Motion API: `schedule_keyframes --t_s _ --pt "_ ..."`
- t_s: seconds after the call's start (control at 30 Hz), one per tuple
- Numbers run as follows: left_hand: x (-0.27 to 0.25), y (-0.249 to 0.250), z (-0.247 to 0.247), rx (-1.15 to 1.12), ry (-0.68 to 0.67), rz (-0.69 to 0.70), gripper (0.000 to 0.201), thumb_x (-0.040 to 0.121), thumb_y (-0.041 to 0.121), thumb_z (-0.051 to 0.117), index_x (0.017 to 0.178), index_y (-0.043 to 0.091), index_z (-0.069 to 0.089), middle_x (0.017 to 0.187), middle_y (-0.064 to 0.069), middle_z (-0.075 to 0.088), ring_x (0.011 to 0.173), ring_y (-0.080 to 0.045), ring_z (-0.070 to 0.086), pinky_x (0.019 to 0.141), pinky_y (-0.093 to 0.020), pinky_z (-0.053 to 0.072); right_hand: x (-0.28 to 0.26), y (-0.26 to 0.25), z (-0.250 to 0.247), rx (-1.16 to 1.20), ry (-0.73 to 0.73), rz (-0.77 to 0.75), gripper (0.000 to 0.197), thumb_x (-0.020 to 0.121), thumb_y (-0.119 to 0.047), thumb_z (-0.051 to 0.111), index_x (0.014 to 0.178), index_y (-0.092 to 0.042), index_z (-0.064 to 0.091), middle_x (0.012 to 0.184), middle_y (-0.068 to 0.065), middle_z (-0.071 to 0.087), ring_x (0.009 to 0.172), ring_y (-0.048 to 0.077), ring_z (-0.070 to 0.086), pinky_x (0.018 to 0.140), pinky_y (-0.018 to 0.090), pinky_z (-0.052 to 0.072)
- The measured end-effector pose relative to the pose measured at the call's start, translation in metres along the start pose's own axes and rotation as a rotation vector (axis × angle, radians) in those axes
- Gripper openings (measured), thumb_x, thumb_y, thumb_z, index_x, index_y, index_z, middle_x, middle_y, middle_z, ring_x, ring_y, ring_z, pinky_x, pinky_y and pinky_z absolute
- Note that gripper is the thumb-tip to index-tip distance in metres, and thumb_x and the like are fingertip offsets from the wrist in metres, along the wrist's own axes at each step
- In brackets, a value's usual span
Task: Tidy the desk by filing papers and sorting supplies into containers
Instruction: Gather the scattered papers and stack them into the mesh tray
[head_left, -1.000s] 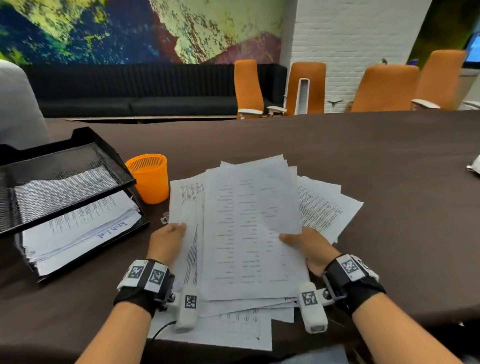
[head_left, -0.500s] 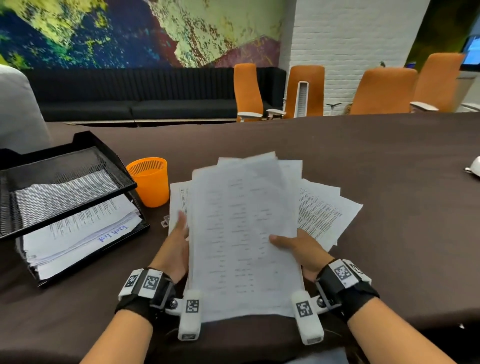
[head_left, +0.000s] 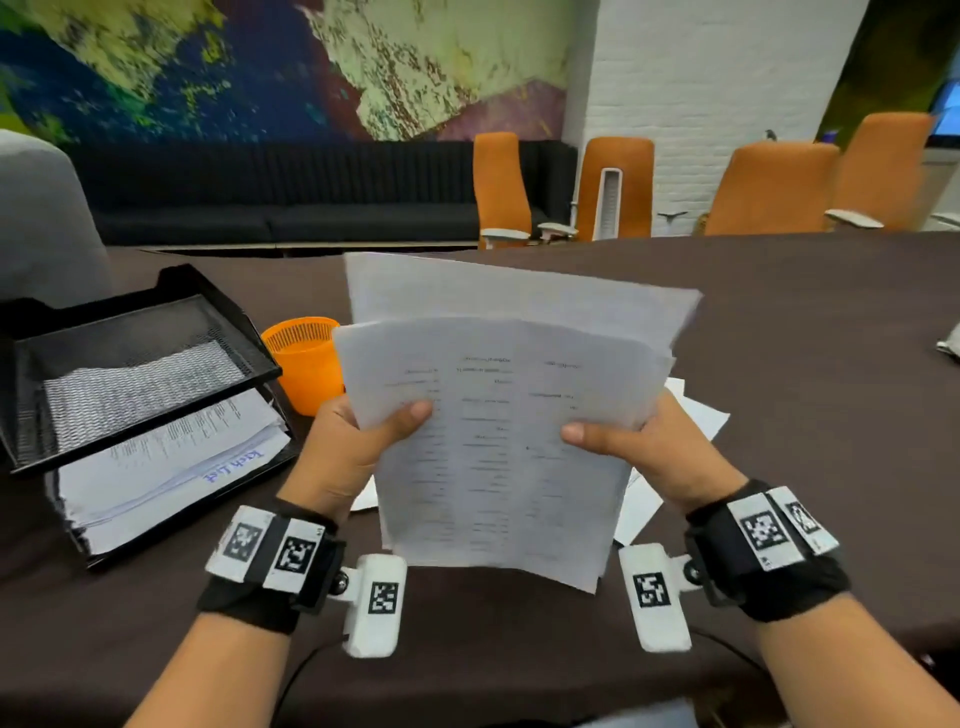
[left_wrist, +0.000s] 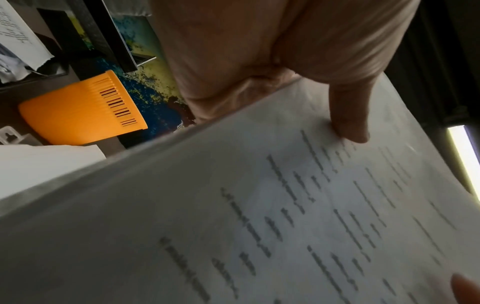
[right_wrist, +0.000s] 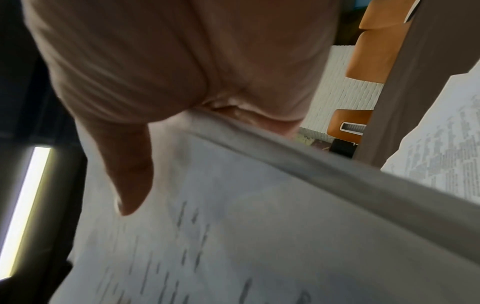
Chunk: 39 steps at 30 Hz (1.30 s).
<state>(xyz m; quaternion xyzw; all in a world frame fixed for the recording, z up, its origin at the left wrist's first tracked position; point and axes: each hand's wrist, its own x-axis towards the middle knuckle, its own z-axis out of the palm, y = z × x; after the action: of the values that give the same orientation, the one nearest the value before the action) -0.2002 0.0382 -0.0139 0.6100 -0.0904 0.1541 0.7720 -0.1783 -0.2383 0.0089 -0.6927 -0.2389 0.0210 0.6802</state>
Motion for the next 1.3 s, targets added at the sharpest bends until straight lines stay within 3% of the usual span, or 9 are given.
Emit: schedule_keyframes --t_s 0.17,0.3,0.43,0.67,0.83,0.97,1.07,1.2,1.3 --pt "-0.002 -0.001 0.004 0.069 -0.125 0.019 0.052 0.065 0.019 0.084 0.114 0.013 0.066 0.112 -0.004 0.073 0.106 -0.019 0.069 0.08 -0.027 0.056 -0.001 0.004 0.006 -0.046 -0.045 0.041 0.049 0.073 -0.01 0.08 0.118 -0.017 0.063 0.112 -0.003 0.073 0.105 0.013 0.069 0.085 0.024 0.056" --pt "-0.003 -0.002 0.009 0.081 -0.099 0.008 0.037 0.08 0.015 0.078 0.114 0.013 0.065 0.11 0.0 0.074 0.103 -0.015 0.07 0.077 -0.023 0.056 0.002 0.006 0.009 -0.028 0.057 0.028 0.03 0.086 0.0 0.068 0.112 -0.015 0.067 0.11 0.001 0.074 0.103 0.017 0.07 0.088 0.032 0.058" --pt "-0.004 0.005 0.017 -0.035 -0.039 -0.051 0.03 0.081 0.021 0.065 0.11 0.013 0.067 0.105 -0.001 0.076 0.095 -0.018 0.073 0.071 -0.026 0.058 0.004 0.003 0.012 0.085 0.167 -0.022 0.024 0.088 -0.001 0.065 0.11 -0.01 0.069 0.109 0.006 0.075 0.1 0.023 0.071 0.081 0.032 0.059" --pt "-0.002 0.002 0.007 0.032 -0.103 0.028 0.044 0.056 0.037 0.091 0.097 0.027 0.077 0.107 0.001 0.075 0.1 -0.014 0.071 0.076 -0.022 0.056 0.002 -0.011 0.008 0.107 0.208 -0.039 0.033 0.079 -0.011 0.072 0.111 -0.002 0.069 0.107 0.01 0.074 0.1 0.025 0.071 0.081 0.032 0.058" --pt "0.0 -0.011 0.009 0.128 -0.108 0.011 0.034 0.076 0.012 0.079 0.108 0.018 0.067 0.107 0.004 0.075 0.102 -0.013 0.069 0.081 -0.024 0.057 0.008 -0.024 0.005 0.029 0.209 -0.069 0.039 0.074 -0.012 0.076 0.112 -0.008 0.067 0.107 0.004 0.075 0.1 0.021 0.071 0.081 0.031 0.057" --pt "0.0 -0.016 0.013 0.089 -0.037 -0.071 0.025 0.08 0.019 0.067 0.105 0.016 0.069 0.101 0.006 0.076 0.096 -0.011 0.072 0.073 -0.022 0.058 0.023 -0.065 0.003 -0.479 0.366 -0.306 0.064 0.08 -0.024 0.08 0.136 -0.023 0.048 0.13 -0.004 0.06 0.118 0.01 0.058 0.095 0.027 0.051" --pt "0.0 -0.014 0.013 0.088 -0.025 -0.108 0.025 0.083 0.016 0.067 0.107 0.01 0.069 0.104 -0.003 0.076 0.098 -0.021 0.072 0.078 -0.034 0.06 0.027 -0.101 0.016 -1.055 0.424 -0.651 0.085 0.08 -0.044 0.072 0.151 -0.019 0.031 0.15 0.001 0.04 0.138 0.018 0.036 0.114 0.042 0.031" --pt "-0.003 -0.017 0.013 0.134 -0.058 -0.082 0.026 0.08 0.018 0.075 0.106 0.017 0.072 0.109 -0.003 0.075 0.102 -0.022 0.071 0.084 -0.039 0.059 0.029 -0.113 0.04 -1.578 -0.037 -0.402 0.083 0.085 -0.063 0.055 0.154 -0.032 0.021 0.158 -0.005 0.029 0.15 0.018 0.017 0.117 0.061 -0.006" --pt "-0.005 -0.018 0.013 0.154 -0.073 -0.074 0.024 0.083 0.016 0.073 0.107 0.018 0.071 0.109 -0.002 0.074 0.103 -0.022 0.07 0.082 -0.036 0.059 0.03 -0.102 0.033 -1.452 0.02 -0.398 0.082 0.084 -0.064 0.056 0.153 -0.037 0.021 0.159 -0.009 0.026 0.15 0.013 0.014 0.118 0.061 -0.005"
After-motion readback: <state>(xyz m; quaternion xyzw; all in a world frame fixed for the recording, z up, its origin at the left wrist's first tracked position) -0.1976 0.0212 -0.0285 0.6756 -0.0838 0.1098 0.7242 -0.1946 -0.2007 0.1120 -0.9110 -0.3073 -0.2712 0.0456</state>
